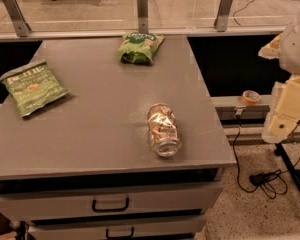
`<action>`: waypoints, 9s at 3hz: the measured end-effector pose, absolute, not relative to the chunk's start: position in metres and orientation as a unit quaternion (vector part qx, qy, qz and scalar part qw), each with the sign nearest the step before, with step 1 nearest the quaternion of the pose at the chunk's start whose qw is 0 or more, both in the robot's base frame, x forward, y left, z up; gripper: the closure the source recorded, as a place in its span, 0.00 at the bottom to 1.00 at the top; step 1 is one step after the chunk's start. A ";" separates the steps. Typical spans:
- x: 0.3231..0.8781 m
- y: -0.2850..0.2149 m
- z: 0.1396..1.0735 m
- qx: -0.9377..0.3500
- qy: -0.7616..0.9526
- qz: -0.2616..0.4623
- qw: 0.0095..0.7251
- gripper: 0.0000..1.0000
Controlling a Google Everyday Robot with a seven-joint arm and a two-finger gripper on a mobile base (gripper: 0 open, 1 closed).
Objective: Move green rice chip bag near green jalapeno chip bag
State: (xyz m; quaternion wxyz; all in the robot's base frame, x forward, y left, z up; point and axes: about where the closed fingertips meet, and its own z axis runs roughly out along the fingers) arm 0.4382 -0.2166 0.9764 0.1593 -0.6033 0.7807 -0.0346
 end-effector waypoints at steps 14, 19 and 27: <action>0.845 0.018 0.865 -0.376 0.770 0.153 0.492 0.17; 0.798 0.042 0.951 -0.501 0.679 0.094 0.529 1.00; 0.659 0.122 0.908 -0.657 0.547 0.219 0.471 0.00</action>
Offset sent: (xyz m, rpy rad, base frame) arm 0.0134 0.0125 -0.0087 0.0473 0.0012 0.0783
